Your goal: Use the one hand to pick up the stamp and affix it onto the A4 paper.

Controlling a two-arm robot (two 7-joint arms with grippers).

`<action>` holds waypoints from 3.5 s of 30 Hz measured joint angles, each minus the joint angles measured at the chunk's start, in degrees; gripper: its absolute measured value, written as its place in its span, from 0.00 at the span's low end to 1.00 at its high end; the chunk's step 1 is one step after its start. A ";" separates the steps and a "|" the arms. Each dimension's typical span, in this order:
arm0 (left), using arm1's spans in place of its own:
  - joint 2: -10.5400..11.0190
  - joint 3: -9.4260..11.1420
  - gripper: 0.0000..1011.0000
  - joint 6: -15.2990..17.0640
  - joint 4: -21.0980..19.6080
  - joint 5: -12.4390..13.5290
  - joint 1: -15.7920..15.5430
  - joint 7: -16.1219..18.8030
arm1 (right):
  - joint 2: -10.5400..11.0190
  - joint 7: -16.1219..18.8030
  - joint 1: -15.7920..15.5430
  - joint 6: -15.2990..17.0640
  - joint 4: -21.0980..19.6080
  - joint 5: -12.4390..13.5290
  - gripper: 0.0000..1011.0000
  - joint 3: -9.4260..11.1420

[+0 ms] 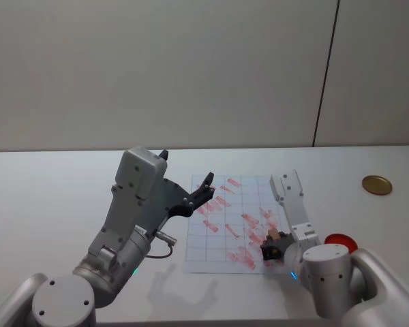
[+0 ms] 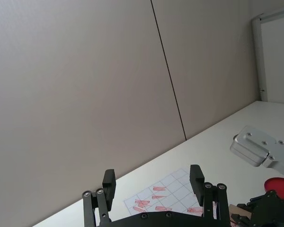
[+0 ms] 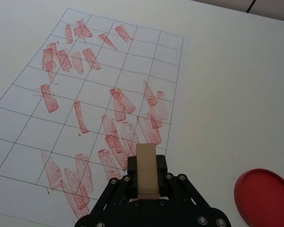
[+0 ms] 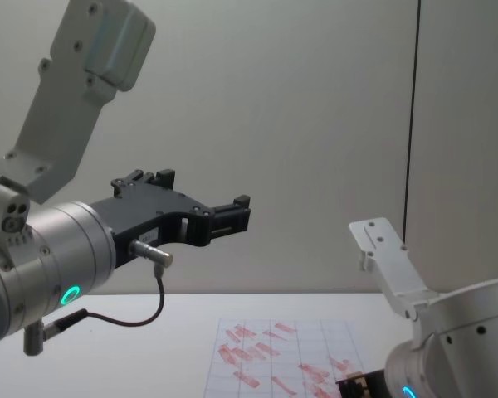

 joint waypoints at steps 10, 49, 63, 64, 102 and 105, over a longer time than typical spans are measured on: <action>0.00 0.00 0.98 0.00 0.00 0.00 0.00 0.00 | -0.64 -0.38 1.29 -0.41 2.94 -0.14 0.21 0.34; 0.00 0.00 0.98 0.00 0.00 0.00 0.00 0.00 | -1.61 -0.10 2.77 -1.28 8.90 2.83 0.22 2.31; 0.00 0.00 0.98 0.00 0.00 0.00 0.00 0.00 | -1.23 0.29 1.41 -2.43 6.28 3.11 0.22 2.77; 0.00 0.00 0.98 0.00 0.00 0.00 0.00 0.00 | -1.18 0.34 1.26 -2.51 5.89 3.11 0.22 2.77; 0.00 0.00 0.98 0.00 0.00 0.00 0.00 0.00 | 0.70 -2.53 -2.49 2.56 -14.97 2.77 0.22 4.89; 0.00 0.00 0.98 0.00 0.00 0.00 0.00 0.00 | 1.04 -3.31 -2.64 3.74 -15.31 2.58 0.22 5.43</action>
